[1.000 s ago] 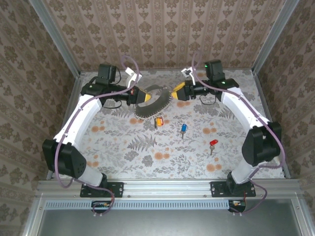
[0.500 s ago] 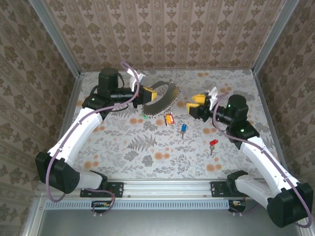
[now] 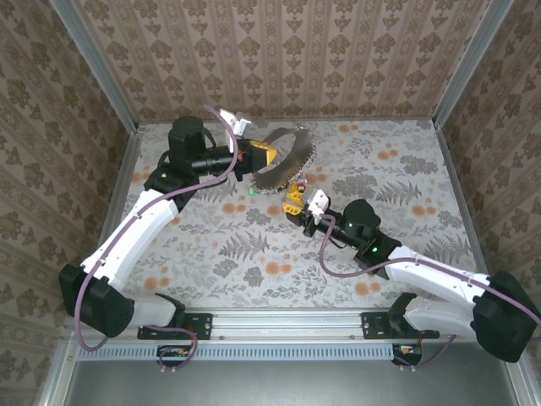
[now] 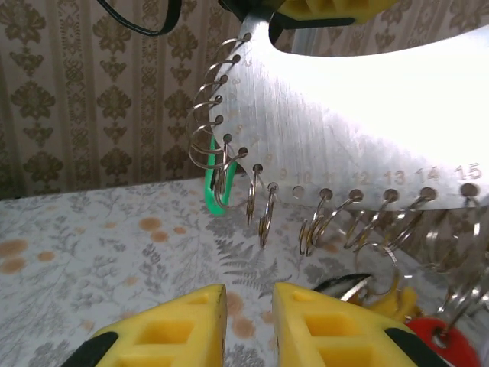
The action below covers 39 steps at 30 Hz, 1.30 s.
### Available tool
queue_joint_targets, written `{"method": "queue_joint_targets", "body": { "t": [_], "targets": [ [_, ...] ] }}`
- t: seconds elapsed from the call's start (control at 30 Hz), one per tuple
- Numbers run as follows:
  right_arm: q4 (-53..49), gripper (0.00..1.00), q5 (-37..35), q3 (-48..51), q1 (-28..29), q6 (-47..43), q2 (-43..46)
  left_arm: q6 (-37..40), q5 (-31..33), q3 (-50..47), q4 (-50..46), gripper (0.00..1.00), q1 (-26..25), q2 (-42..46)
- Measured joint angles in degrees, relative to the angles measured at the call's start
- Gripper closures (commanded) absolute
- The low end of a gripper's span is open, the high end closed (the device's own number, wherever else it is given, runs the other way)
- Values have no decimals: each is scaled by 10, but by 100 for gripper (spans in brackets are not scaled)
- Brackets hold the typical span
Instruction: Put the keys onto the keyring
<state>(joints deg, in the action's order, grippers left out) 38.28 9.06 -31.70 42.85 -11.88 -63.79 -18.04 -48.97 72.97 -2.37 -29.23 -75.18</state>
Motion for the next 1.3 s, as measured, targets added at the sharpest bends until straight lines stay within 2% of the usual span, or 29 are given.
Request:
{"method": "queue_joint_targets", "body": {
  "t": [0.23,0.43,0.7,1.03,1.3],
  "targets": [
    [96,73,-73,12,7,-1,-57,-4,0,0,7,100,0,3],
    [131,74,-103,20,7,0,-61,-4,2,0,7,100,0,5],
    [158,77,-118,30,7,2,-61,-2,4,0,-3,100,0,8],
    [169,76,-120,57,7,2,-54,29,-12,38,-72,100,3,8],
    [137,78,-92,77,7,-16,18,55,-50,79,-106,100,20,-12]
  ]
}}
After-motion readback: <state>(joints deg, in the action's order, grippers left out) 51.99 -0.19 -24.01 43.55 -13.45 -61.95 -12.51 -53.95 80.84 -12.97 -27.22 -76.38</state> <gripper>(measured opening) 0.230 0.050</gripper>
